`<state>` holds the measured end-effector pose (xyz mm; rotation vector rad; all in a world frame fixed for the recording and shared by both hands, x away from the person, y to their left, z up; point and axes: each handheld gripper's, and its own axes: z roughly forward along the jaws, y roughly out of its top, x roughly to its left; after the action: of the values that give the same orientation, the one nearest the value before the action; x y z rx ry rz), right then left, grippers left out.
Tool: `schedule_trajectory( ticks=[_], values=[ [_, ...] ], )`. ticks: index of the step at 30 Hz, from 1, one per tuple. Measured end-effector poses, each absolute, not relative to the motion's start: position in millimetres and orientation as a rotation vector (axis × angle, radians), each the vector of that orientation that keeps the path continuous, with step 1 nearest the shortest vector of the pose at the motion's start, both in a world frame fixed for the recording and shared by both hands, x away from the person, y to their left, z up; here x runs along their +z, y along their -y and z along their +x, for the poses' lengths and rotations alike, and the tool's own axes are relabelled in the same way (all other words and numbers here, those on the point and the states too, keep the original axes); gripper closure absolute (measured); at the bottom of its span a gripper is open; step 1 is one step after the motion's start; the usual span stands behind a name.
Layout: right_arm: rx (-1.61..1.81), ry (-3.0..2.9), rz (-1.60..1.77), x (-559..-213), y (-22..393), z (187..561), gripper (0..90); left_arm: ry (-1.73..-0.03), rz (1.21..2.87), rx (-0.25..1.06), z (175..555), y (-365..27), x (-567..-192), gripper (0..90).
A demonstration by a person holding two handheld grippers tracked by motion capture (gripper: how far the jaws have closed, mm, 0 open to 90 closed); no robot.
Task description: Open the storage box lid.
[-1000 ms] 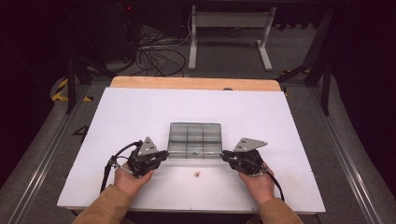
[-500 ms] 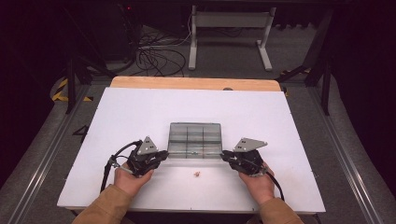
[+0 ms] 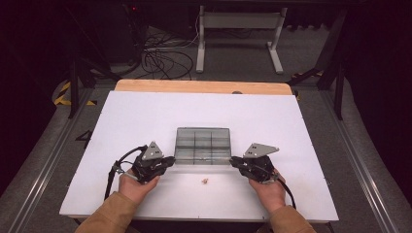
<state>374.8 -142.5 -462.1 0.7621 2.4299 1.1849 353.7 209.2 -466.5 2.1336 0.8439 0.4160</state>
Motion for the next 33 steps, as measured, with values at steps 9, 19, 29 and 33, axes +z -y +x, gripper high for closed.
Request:
schedule_trajectory(
  ticks=[9, 19, 29, 33],
  values=[
    [1.227, -2.445, 0.731, -462.1, 140.8, 374.4, 90.0, -0.827, 2.128, 0.423, 352.1, -208.0, -465.3, 84.3],
    [1.233, -2.408, 0.749, -458.1, 145.2, 374.2, 87.5, -0.821, 2.097, 0.430, 351.4, -210.7, -461.7, 84.5],
    [1.254, -2.379, 0.747, -453.2, 147.4, 374.3, 79.1, -0.810, 2.052, 0.433, 351.4, -212.5, -455.9, 86.3],
    [1.270, -2.389, 0.777, -453.2, 147.8, 377.1, 61.4, -0.812, 2.042, 0.433, 350.9, -212.9, -454.5, 86.4]
  ],
)
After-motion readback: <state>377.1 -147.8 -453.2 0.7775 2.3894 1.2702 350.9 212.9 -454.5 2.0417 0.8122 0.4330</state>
